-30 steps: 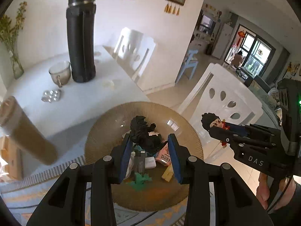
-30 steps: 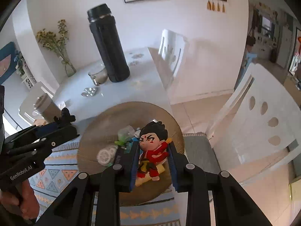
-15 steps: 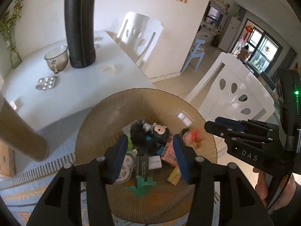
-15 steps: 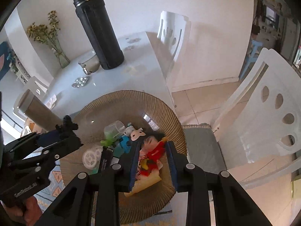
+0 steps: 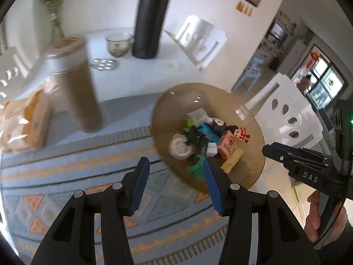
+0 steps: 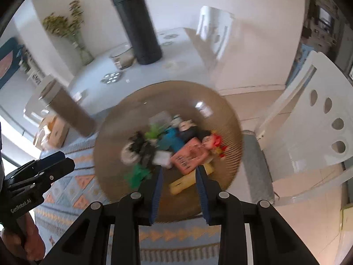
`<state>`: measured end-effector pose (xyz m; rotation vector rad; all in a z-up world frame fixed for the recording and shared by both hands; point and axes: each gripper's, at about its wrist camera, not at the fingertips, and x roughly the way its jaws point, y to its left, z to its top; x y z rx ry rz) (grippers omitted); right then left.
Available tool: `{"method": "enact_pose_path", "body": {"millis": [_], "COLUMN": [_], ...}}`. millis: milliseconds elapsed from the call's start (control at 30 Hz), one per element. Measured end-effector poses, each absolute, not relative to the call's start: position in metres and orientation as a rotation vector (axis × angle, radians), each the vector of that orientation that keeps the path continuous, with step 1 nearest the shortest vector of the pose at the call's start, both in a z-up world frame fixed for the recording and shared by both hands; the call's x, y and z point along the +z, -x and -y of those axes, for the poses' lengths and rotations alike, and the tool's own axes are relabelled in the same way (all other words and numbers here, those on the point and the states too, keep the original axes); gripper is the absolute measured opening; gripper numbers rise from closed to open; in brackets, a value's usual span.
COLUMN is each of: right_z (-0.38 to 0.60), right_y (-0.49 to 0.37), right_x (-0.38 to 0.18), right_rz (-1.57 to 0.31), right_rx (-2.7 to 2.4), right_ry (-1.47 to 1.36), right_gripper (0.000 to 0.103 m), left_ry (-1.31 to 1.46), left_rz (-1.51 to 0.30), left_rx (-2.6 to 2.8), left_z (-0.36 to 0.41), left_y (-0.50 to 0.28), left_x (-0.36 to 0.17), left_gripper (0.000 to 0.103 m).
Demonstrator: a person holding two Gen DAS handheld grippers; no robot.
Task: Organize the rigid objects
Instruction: 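Pull both grippers back from the bowl above the rug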
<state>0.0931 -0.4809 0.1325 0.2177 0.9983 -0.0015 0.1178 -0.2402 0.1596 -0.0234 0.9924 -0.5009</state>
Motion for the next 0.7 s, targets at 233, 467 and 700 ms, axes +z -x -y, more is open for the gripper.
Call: {"method": "enact_pose_path", "body": {"millis": [233, 467, 700], "right_z": [0.429, 0.384, 0.330], "right_y": [-0.084, -0.072, -0.059], "right_x": [0.156, 0.158, 0.144], "right_rz": [-0.968, -0.975, -1.026], "right_rx": [0.044, 0.071, 0.112], "right_ry": [-0.157, -0.129, -0.108], "right_gripper": [0.029, 0.045, 0.045], "left_ry": [0.066, 0.089, 0.130], "left_rz": [-0.843, -0.825, -0.873], "left_rx": [-0.421, -0.356, -0.336], "left_z": [0.178, 0.125, 0.084], "left_y": [-0.090, -0.075, -0.066], "left_x": [0.202, 0.205, 0.187], "left_gripper": [0.079, 0.079, 0.079]}}
